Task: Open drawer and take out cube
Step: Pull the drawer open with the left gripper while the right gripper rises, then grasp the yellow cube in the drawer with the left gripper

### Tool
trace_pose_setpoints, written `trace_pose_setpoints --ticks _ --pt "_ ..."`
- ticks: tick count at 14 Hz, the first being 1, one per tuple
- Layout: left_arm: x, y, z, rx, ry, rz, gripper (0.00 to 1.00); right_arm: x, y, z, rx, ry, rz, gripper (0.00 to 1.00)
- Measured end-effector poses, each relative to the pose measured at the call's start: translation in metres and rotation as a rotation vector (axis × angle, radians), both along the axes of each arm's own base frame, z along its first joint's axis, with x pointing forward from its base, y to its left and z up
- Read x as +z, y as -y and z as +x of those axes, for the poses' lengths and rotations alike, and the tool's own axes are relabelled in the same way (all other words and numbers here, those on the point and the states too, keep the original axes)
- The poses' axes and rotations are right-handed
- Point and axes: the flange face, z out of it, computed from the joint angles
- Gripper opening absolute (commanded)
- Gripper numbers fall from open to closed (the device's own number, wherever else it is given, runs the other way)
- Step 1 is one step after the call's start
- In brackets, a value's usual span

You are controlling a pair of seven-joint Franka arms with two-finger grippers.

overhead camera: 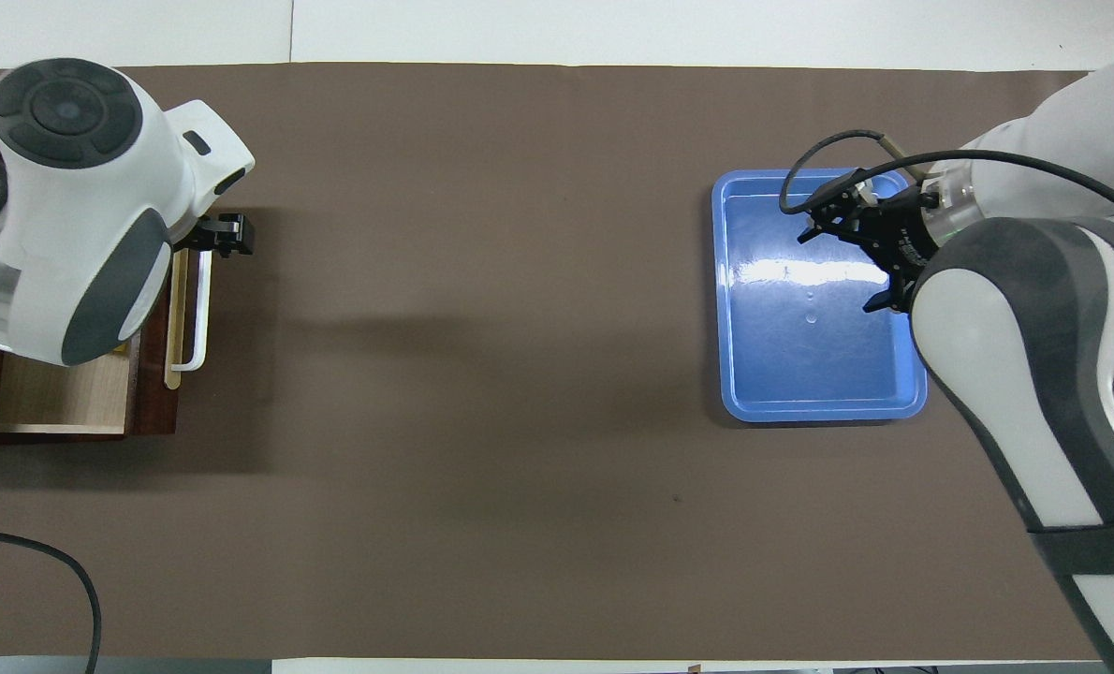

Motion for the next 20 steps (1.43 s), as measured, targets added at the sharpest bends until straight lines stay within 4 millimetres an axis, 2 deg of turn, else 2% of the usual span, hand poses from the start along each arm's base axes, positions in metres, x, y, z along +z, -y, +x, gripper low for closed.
trace_pose_setpoints --ticks 2,5,6,9,12,14,15,18,20 --pt "0.021 -0.031 0.006 0.16 0.023 -0.045 1.0 -0.01 -0.022 0.002 -0.117 -0.038 0.041 1.0" --pt "0.041 -0.096 0.011 0.561 0.116 -0.163 1.0 -0.019 -0.049 0.005 -0.28 -0.092 0.11 1.0" --pt "0.044 -0.112 0.009 0.676 0.144 -0.176 1.0 -0.02 -0.059 0.007 -0.337 -0.114 0.138 1.0" --pt "0.038 -0.126 0.005 0.97 0.212 -0.175 1.0 -0.022 -0.075 0.013 -0.455 -0.158 0.218 0.99" --pt "0.015 -0.131 -0.007 1.214 0.28 -0.168 1.0 -0.016 -0.087 0.021 -0.501 -0.177 0.255 0.99" --pt "-0.009 -0.136 -0.023 1.289 0.313 -0.175 1.0 -0.009 -0.098 0.027 -0.495 -0.185 0.256 0.99" --pt "-0.017 -0.144 -0.03 1.315 0.318 -0.176 1.0 -0.006 -0.103 0.032 -0.489 -0.191 0.256 0.99" --pt "-0.026 -0.174 -0.04 1.376 0.335 -0.198 1.0 -0.002 -0.114 0.04 -0.49 -0.2 0.255 0.99" --pt "-0.039 -0.177 -0.044 1.426 0.346 -0.202 1.0 -0.002 -0.113 0.043 -0.491 -0.198 0.256 0.99"
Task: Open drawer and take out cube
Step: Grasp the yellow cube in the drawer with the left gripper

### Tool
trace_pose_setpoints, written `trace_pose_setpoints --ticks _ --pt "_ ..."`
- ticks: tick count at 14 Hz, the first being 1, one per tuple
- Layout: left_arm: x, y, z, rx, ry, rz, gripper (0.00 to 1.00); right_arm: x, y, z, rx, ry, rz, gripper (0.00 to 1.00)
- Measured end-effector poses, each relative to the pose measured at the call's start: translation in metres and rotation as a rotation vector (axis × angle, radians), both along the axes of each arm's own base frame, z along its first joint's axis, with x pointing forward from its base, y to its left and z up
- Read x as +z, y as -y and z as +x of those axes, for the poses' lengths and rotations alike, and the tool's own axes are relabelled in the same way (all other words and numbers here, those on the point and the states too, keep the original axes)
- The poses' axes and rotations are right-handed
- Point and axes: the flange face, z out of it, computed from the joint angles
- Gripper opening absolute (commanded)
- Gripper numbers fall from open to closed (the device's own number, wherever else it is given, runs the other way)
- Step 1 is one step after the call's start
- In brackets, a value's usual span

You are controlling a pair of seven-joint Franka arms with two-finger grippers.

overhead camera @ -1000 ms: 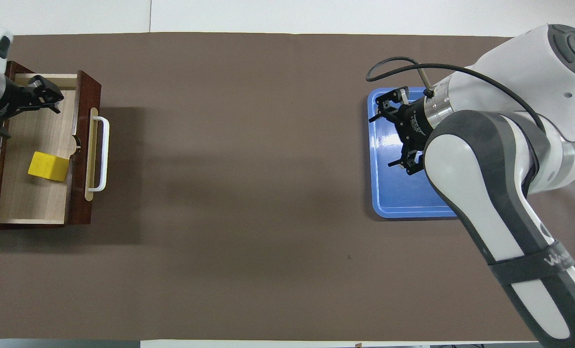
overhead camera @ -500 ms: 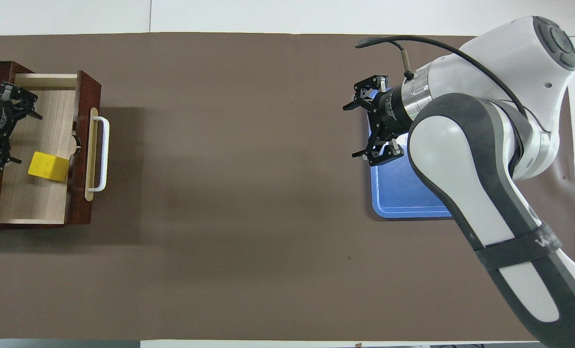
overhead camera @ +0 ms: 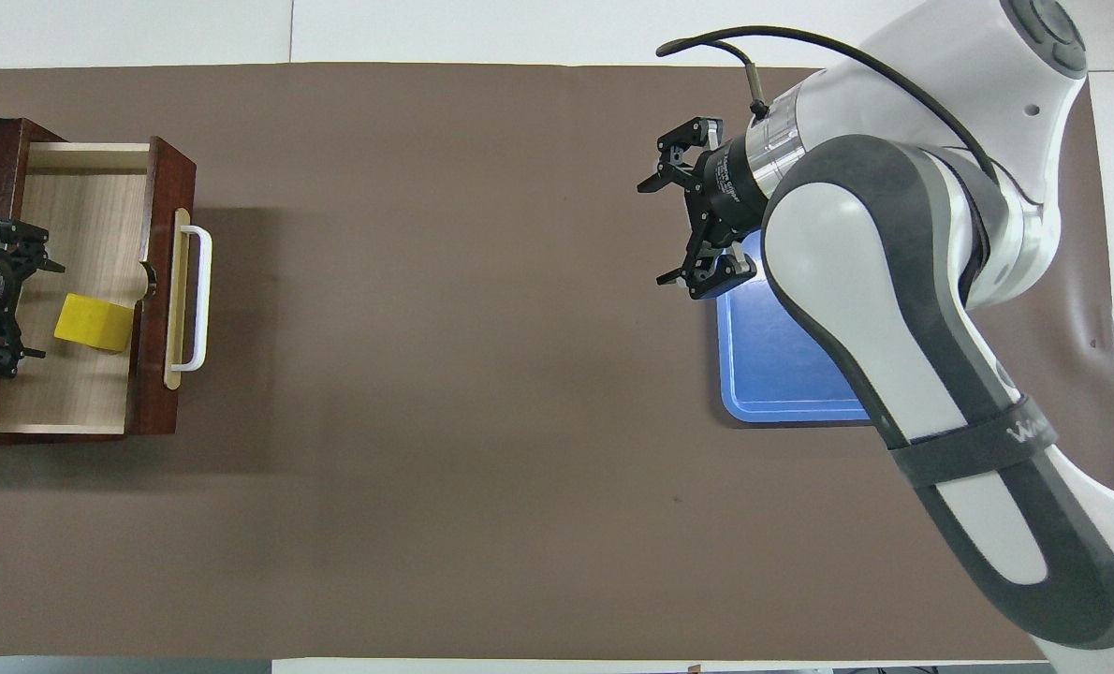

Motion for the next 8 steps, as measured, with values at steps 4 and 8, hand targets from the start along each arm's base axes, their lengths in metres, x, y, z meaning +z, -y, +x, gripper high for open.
trace_pose_setpoints --ticks 4,8 --pt "-0.023 0.004 -0.004 0.068 0.023 -0.014 1.0 -0.02 -0.029 -0.004 0.04 -0.023 -0.008 0.99" --pt "-0.034 0.003 -0.007 0.093 0.041 -0.025 1.0 -0.04 -0.049 -0.006 0.063 -0.039 -0.019 0.99"
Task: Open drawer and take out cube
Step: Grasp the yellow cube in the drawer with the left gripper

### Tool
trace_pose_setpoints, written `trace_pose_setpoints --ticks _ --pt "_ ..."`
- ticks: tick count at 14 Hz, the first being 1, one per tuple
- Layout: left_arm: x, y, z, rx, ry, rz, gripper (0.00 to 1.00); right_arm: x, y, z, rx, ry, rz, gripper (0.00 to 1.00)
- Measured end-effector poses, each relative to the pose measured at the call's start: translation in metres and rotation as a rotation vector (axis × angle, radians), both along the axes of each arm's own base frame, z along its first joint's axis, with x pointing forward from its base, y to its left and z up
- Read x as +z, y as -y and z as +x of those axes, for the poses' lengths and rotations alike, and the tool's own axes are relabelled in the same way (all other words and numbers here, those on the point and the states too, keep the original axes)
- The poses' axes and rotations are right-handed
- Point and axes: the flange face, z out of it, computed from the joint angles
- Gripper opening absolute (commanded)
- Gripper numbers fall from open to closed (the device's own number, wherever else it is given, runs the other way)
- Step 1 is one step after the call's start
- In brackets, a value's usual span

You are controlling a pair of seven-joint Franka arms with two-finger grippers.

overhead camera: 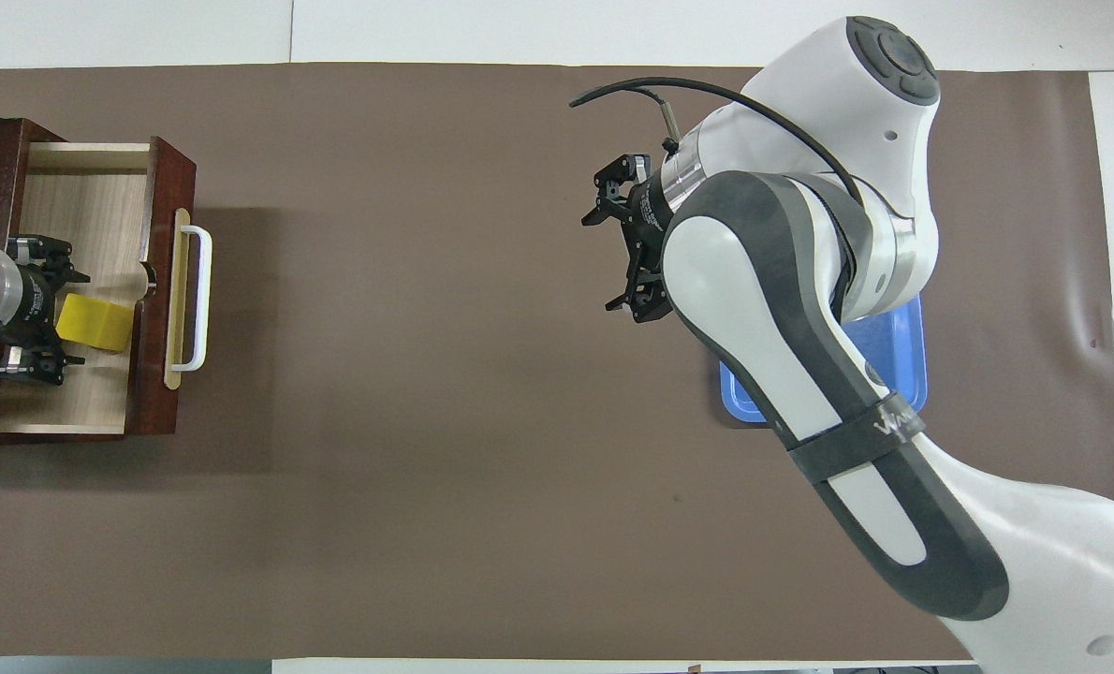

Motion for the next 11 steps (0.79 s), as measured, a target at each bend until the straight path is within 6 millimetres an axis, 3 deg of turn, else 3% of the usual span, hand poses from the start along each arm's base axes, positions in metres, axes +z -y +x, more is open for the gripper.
trace_pose_setpoints --ticks 1,2,3,8,10,11 --pt "-0.003 0.0 -0.001 0.003 0.001 -0.003 0.69 0.001 0.004 0.002 -0.007 0.002 -0.001 0.99" --pt "-0.005 0.001 -0.001 0.009 0.003 -0.011 0.28 0.001 0.007 0.003 -0.012 0.003 -0.002 1.0" --pt "-0.006 0.001 -0.002 0.017 0.003 -0.023 0.0 0.001 0.009 0.004 -0.014 0.003 -0.002 1.0" --pt "0.006 0.001 0.002 0.034 0.009 -0.036 0.0 0.001 0.01 0.004 -0.016 0.003 -0.002 1.0" --pt "0.037 0.002 0.01 0.043 -0.015 -0.032 0.0 0.001 0.01 0.005 -0.016 0.004 -0.004 1.0" --pt "0.067 0.003 0.015 0.048 -0.021 -0.03 0.0 0.001 0.01 0.005 -0.016 0.004 -0.004 1.0"
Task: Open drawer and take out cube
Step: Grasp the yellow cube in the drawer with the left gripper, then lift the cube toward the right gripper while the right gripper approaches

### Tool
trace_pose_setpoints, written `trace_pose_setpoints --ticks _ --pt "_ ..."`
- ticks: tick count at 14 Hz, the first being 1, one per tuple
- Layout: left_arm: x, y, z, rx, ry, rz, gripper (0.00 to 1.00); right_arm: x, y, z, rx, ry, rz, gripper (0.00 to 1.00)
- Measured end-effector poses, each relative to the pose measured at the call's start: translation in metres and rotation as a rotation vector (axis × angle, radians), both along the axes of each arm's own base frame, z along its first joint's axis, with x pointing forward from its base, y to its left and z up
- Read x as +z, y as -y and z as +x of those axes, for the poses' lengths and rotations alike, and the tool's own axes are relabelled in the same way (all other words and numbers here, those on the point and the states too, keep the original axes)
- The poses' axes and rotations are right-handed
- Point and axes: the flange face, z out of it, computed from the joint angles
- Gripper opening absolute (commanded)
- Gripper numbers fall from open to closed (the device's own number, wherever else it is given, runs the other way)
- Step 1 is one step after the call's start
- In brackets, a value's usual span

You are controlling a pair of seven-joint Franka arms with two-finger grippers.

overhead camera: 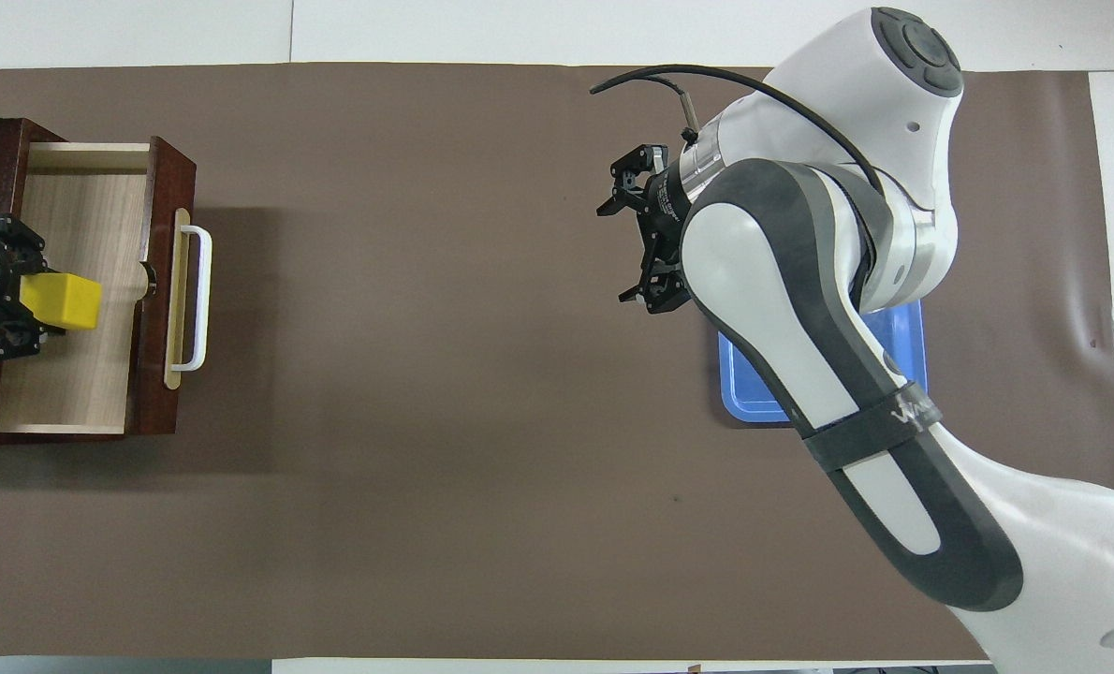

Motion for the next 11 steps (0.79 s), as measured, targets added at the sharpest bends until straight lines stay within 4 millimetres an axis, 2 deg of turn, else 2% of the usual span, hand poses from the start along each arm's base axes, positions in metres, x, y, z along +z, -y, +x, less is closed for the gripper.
trace_pose_setpoints --ticks 2,3,5,8,10,11 --pt "0.032 0.02 0.003 -0.002 -0.01 -0.03 0.0 -0.001 0.0 0.0 0.001 -0.001 -0.001 1.0" --pt "0.044 0.04 0.004 0.011 -0.008 -0.047 0.0 -0.001 0.0 0.0 0.003 0.0 -0.001 1.0" --pt "0.056 0.097 0.004 0.042 -0.01 -0.051 0.0 -0.001 0.001 0.0 0.004 0.001 -0.001 1.0" --pt "0.059 0.195 -0.005 0.101 -0.018 -0.048 0.0 -0.003 0.001 0.0 0.005 -0.002 -0.003 1.0" --pt "0.057 0.253 -0.017 0.125 -0.015 -0.059 0.0 -0.009 0.001 -0.002 0.027 -0.005 -0.006 1.0" --pt "0.048 0.286 -0.027 0.116 -0.027 -0.058 0.0 -0.014 0.001 -0.003 0.039 -0.009 -0.007 1.0"
